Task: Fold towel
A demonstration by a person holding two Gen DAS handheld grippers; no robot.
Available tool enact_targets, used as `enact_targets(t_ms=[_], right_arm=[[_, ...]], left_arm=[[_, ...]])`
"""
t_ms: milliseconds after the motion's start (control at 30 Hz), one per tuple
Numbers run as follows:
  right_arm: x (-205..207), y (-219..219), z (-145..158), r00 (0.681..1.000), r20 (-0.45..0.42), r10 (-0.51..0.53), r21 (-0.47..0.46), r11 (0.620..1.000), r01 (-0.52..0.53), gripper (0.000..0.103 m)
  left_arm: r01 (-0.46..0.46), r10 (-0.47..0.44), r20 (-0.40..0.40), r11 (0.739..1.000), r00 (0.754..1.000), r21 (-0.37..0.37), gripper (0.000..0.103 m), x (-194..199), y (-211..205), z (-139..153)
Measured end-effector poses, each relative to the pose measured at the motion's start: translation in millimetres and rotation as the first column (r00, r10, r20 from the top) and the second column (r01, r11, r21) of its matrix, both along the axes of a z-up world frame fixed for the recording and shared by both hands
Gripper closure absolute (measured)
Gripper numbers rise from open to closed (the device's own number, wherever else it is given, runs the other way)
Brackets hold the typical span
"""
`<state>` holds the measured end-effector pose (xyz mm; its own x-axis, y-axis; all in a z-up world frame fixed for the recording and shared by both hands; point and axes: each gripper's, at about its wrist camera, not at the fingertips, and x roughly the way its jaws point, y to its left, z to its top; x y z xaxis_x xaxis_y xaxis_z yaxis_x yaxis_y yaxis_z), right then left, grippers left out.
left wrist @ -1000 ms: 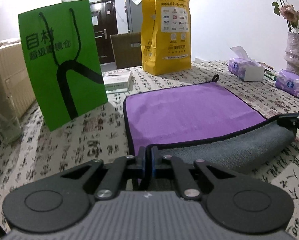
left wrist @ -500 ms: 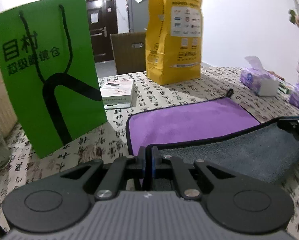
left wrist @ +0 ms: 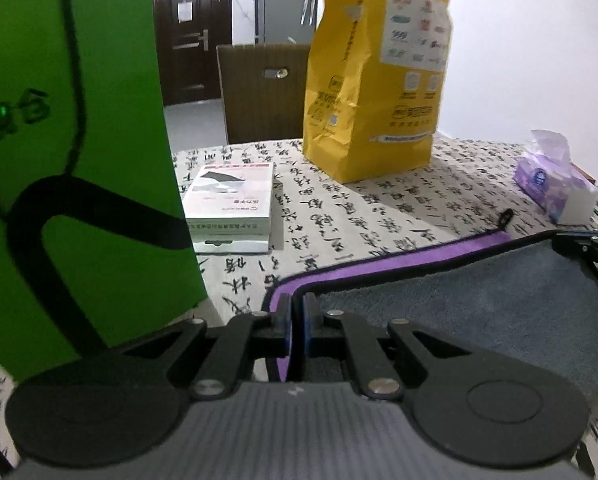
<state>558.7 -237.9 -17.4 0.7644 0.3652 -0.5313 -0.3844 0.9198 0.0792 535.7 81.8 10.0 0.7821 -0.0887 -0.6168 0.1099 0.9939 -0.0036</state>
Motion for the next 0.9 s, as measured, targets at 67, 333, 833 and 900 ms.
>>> enact_targets(t_ms=[67,333,833,900], right_arm=[[14.1,0.7,-3.1,1.000,-0.013,-0.003,0.003,1.000,0.003,0.098],[59.6,6.6,-23.7,0.997,-0.072,-0.015,0.004,1.000,0.016,0.098],[53.5,-6.9,-15.2,0.994,-0.032,-0.105,0.024,0.994,0.106,0.011],[47.1,-8.4,-13.5,0.993,-0.029,-0.112,0.024,0.993,0.113,0.008]], left_arm=[[-0.007,0.007,-0.008,1.000,1.000,-0.002,0.097,14.2,1.8,-2.9],[-0.017,0.017,-0.020,1.000,1.000,0.009,0.096,51.0,3.0,-14.9],[-0.049,0.050,-0.015,0.997,0.999,0.054,0.016,40.9,5.8,-9.5],[-0.048,0.048,-0.003,0.997,0.999,0.055,0.012,33.0,5.3,-6.2]])
